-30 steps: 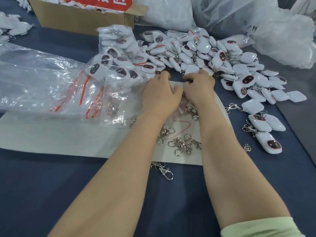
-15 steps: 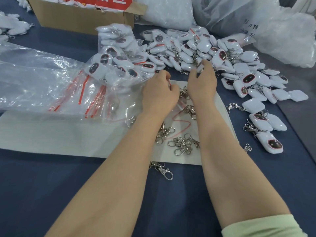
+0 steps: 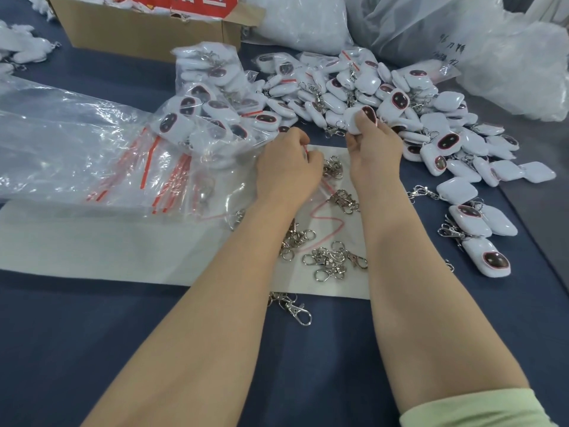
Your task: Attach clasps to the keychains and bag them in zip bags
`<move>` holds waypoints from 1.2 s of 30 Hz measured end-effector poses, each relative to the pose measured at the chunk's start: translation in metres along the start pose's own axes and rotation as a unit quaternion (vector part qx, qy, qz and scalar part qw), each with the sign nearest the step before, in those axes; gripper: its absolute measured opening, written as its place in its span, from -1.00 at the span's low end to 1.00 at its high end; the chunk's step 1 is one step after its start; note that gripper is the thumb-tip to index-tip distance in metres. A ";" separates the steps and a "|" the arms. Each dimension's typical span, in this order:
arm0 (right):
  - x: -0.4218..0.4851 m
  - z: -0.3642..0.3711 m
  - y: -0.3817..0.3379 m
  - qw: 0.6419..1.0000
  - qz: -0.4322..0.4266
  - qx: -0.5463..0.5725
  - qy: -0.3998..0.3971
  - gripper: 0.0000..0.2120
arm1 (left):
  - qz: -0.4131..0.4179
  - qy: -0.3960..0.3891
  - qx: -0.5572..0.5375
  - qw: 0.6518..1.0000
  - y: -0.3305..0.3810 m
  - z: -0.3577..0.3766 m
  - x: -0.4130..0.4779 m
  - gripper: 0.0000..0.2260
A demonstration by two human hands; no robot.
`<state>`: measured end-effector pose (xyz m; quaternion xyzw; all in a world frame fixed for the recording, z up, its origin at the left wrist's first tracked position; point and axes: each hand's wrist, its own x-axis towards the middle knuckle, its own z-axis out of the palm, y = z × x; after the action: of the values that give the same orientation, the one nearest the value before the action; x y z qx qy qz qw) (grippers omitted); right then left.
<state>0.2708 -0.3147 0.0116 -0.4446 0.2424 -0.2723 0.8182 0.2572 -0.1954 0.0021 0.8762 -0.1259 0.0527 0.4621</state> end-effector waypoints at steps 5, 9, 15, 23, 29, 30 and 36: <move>-0.004 -0.001 -0.006 0.992 0.060 0.112 -0.014 -0.96 | -0.001 -0.006 0.000 1.000 -0.001 0.000 0.001 -0.75; -0.006 0.001 -0.003 0.990 0.073 0.101 -0.072 -0.98 | 0.000 -0.003 0.004 1.000 -0.001 0.000 0.000 -0.76; -0.009 0.004 0.004 0.986 -0.016 -0.098 -0.137 -0.88 | 0.001 0.000 0.006 1.000 0.000 -0.001 0.001 -0.78; -0.009 0.002 0.008 0.974 -0.042 -0.144 -0.172 -0.94 | 0.008 0.006 0.011 1.000 -0.001 0.000 0.002 -0.80; -0.006 0.004 0.006 0.988 0.014 -0.060 -0.139 -0.79 | 0.011 0.006 0.013 1.000 0.000 0.000 0.002 -0.81; -0.006 0.003 0.007 0.986 0.009 -0.070 -0.150 -0.79 | 0.011 0.007 0.014 1.000 0.000 0.000 0.002 -0.81; -0.008 0.004 0.005 0.984 0.021 -0.067 -0.161 -0.79 | 0.009 0.007 0.013 1.000 0.000 0.000 0.001 -0.83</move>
<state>0.2680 -0.3047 0.0106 -0.5311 0.1342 -0.1632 0.8206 0.2582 -0.1961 0.0022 0.8804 -0.1299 0.0648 0.4514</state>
